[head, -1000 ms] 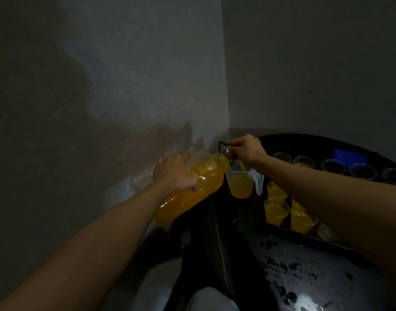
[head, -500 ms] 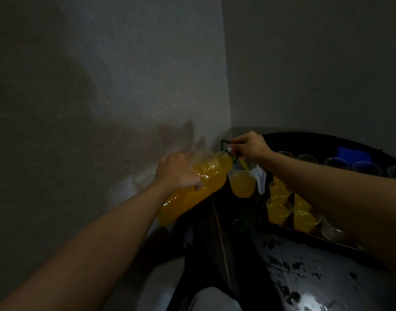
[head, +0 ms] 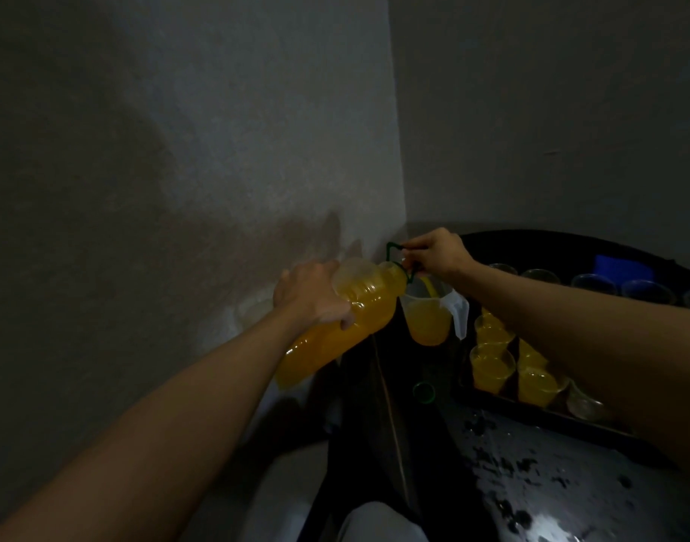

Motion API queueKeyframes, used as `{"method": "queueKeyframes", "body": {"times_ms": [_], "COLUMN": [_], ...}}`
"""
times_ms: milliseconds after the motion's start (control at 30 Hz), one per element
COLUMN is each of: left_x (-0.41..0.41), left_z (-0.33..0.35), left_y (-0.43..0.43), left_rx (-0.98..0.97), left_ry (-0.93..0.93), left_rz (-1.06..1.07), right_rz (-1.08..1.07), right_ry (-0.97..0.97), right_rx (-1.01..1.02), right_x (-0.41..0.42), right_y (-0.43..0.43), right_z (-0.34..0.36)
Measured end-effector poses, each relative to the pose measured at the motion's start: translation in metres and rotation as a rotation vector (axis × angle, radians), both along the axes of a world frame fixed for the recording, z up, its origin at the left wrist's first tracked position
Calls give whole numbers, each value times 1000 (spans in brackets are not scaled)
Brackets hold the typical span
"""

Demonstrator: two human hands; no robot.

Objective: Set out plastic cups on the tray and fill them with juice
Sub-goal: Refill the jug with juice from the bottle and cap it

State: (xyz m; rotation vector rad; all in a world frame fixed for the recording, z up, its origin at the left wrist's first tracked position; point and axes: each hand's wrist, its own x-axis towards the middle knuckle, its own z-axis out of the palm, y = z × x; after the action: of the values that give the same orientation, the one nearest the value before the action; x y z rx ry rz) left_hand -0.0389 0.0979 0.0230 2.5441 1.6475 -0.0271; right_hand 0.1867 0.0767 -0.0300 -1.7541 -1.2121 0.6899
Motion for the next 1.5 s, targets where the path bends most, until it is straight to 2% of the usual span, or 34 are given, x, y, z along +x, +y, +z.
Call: {"method": "queueKeyframes", "body": {"times_ms": [433, 1500], "left_x": [1, 2], "left_z": [2, 15], "left_y": [-1, -5], "left_rx": [11, 9], "left_ry": [44, 39], "left_rz": [-14, -24], "right_rz": [8, 21], "right_ry": [94, 120], "right_rx": [-1, 18], "right_x": [0, 6], "right_y": [-4, 0], "right_z": [-3, -4]}}
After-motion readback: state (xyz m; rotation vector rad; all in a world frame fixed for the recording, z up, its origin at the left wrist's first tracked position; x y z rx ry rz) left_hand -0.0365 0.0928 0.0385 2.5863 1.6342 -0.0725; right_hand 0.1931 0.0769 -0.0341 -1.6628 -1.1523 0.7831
